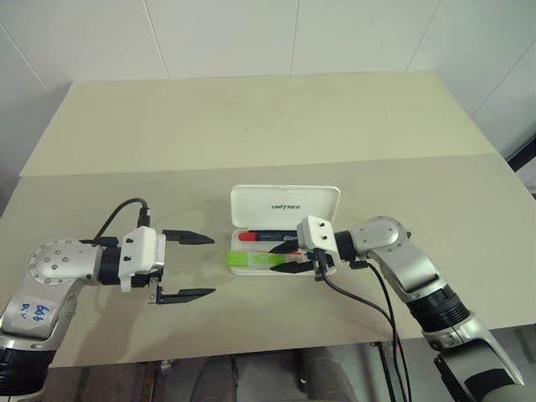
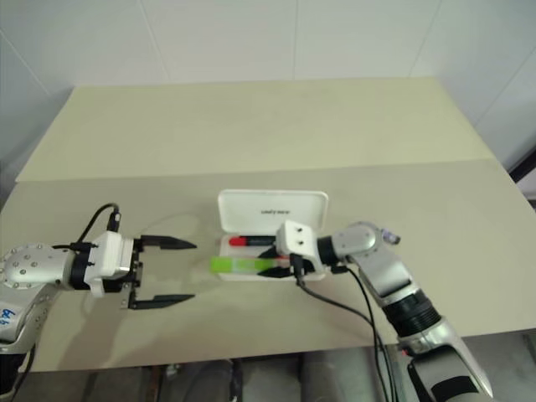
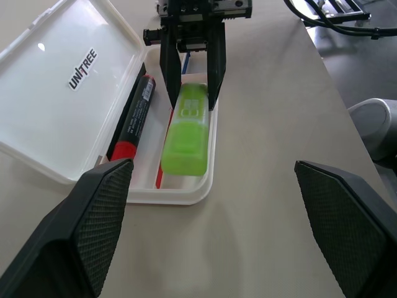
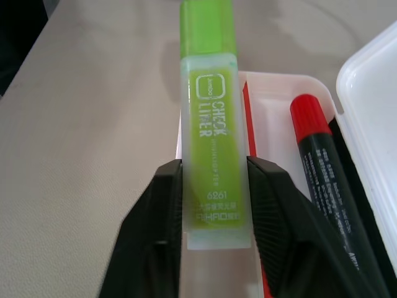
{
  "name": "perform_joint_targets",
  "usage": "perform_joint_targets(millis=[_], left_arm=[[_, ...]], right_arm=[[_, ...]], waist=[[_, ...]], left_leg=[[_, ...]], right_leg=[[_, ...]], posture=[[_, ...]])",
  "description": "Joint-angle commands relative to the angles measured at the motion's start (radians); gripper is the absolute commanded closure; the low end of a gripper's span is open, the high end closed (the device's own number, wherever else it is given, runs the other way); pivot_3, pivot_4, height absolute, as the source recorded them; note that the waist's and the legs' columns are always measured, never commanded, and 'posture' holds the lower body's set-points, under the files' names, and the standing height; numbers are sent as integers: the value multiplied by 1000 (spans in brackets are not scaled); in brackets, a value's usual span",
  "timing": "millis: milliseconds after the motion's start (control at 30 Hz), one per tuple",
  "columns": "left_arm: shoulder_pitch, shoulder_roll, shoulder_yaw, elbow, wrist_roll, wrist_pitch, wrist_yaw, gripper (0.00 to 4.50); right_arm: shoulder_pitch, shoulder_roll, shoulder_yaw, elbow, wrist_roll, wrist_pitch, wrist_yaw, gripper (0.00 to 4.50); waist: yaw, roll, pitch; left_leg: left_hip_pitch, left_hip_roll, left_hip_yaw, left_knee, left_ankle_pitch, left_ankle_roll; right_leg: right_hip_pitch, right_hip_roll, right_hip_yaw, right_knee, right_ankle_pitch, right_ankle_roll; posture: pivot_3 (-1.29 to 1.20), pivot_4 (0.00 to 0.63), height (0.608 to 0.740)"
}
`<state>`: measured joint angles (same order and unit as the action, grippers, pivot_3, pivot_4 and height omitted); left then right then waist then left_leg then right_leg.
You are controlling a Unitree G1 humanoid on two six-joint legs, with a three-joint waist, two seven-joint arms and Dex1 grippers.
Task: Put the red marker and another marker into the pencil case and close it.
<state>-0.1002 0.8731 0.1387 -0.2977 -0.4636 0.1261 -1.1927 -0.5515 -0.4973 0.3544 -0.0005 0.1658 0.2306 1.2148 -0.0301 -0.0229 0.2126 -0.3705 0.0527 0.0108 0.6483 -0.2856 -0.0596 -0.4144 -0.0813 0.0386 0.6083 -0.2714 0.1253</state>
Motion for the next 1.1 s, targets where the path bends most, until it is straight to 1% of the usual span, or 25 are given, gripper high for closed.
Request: perform_joint_targets(millis=[33, 67, 100, 133, 167, 200, 333, 600, 700, 833, 933, 1033, 1100], left_arm=[[-7, 0, 7, -21, -2, -4, 6, 0], [-7, 0, 6, -21, -2, -5, 6, 0], [-8, 0, 6, -21, -2, -4, 6, 0], [-9, 0, 6, -20, -2, -5, 5, 0], [-10, 0, 6, -20, -2, -5, 5, 0], [-13, -1, 5, -18, -3, -4, 4, 0], [-29, -4, -4, -8, -2, -5, 0, 0], [-44, -14, -20, 28, 8, -26, -12, 0], [-49, -13, -25, 57, 16, -46, -22, 0], [-56, -18, -30, 97, 23, -71, -34, 0], [-58, -20, -32, 112, 21, -80, -42, 0], [-63, -21, -39, 141, 29, -100, -59, 679], [-73, -31, -45, 165, 34, -110, -61, 1325]], right_arm=[[-17, 5, -15, -16, 9, -33, 1, 1652], [-20, 5, -18, -17, 11, -34, 1, 1235], [-22, 4, -20, -18, 13, -35, 1, 929], [-24, 3, -22, -21, 16, -35, 3, 487], [-25, 1, -23, -24, 17, -36, 5, 189], [-27, -3, -30, -38, 29, -26, 10, 13], [-17, -38, -70, -109, 78, 22, 20, 13], [113, -184, -188, -291, 167, 91, 18, 13], [154, -224, -238, -333, 203, 113, 7, 13], [219, -271, -353, -373, 280, 140, -5, 13], [243, -294, -388, -381, 303, 148, -6, 13], [273, -323, -432, -381, 315, 134, -2, 0], [281, -331, -444, -385, 322, 133, -8, 0]], waist=[[0, 0, 0], [-1, 0, 0], [-1, 0, 0], [-1, 0, 0], [-1, 0, 0], [-1, 0, 0], [0, 0, 0], [3, 0, 0], [-1, -1, 0], [2, -1, 0], [1, -1, 0], [2, -1, 0], [2, -1, 0]], left_leg=[[0, 0, 0, 0, 0, 0], [0, 0, 0, 0, 0, 0], [0, 0, 0, 0, 0, 0], [0, 0, 0, 0, 0, 0], [0, 0, 0, 0, 0, 0], [0, 0, 0, 0, 0, 0], [0, 0, 0, 0, 0, 0], [-1, 0, 0, -1, 0, 0], [0, 0, 0, -1, 0, 0], [0, 0, 0, 0, 0, 0], [0, 0, 1, 0, 0, 0], [0, 0, 1, 0, 0, 0], [0, 0, 1, 0, 0, 0]], right_leg=[[0, 0, 0, 0, 0, 0], [0, 0, 0, 0, 0, 0], [0, 0, 0, 0, 0, 0], [0, 0, 0, 0, 0, 0], [0, 0, 0, 0, 0, 0], [0, 0, 0, 0, 0, 0], [0, 0, 0, 0, 0, 0], [0, 0, 0, -2, -1, -1], [0, 0, 0, -2, -1, -3], [0, 0, 0, -2, -2, -3], [0, 0, 1, -3, -2, -4], [0, 0, 1, -4, -3, -5], [0, 0, 1, -4, -3, -5]], posture=[[0, 150, 740], [0, 150, 740], [0, 150, 740], [0, 150, 740], [0, 150, 740], [0, 150, 740], [0, 150, 740], [0, 150, 740], [0, 150, 740], [0, 150, 740], [0, 150, 740], [0, 150, 740], [0, 150, 740]])
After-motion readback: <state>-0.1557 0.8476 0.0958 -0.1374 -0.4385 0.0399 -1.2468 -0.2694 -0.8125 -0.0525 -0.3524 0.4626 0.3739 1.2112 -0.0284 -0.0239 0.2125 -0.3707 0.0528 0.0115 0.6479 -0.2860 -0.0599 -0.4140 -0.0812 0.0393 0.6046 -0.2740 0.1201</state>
